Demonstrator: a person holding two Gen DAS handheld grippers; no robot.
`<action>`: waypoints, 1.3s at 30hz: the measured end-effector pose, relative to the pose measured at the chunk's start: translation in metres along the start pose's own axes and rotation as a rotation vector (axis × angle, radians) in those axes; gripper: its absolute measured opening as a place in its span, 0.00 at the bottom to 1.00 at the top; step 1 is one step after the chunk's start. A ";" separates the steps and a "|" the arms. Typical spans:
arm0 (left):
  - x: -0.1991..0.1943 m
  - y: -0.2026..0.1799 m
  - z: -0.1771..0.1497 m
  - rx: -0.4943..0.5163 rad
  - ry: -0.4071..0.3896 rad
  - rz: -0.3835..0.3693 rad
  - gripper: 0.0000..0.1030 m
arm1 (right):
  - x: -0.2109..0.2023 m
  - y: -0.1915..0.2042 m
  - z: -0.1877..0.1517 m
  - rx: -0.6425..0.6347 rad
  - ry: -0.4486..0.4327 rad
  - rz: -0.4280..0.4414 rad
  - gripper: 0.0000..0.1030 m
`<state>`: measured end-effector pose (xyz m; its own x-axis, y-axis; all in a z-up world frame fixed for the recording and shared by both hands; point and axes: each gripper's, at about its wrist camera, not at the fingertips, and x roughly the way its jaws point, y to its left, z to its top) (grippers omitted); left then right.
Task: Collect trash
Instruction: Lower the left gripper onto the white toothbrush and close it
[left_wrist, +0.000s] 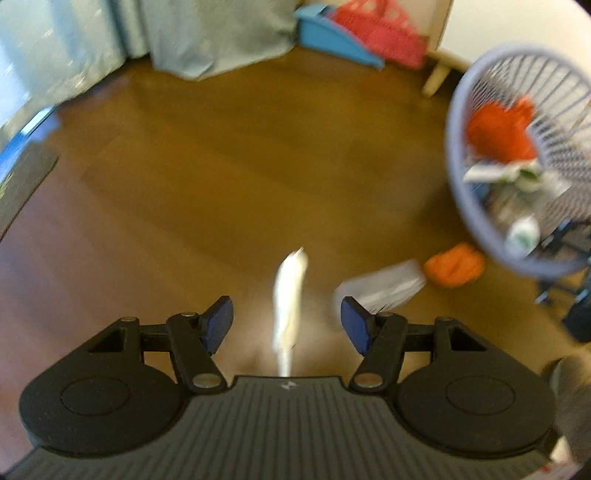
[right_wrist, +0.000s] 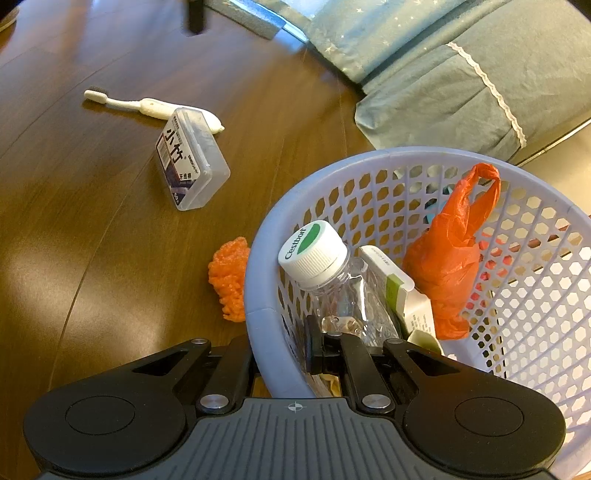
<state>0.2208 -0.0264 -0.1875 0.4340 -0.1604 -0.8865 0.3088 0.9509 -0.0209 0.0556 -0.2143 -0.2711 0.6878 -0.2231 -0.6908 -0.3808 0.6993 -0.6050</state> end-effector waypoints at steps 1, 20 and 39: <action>0.003 0.002 -0.008 -0.003 0.010 0.001 0.58 | 0.000 0.000 0.000 -0.002 0.001 0.000 0.05; 0.071 -0.018 -0.053 0.041 0.029 0.055 0.56 | 0.001 0.005 -0.002 -0.031 0.008 0.000 0.05; 0.097 -0.019 -0.037 0.102 0.058 0.055 0.16 | 0.001 0.005 -0.003 -0.032 0.009 -0.001 0.05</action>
<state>0.2258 -0.0508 -0.2902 0.4039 -0.0902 -0.9104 0.3714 0.9256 0.0731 0.0527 -0.2128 -0.2763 0.6825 -0.2298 -0.6938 -0.3999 0.6772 -0.6176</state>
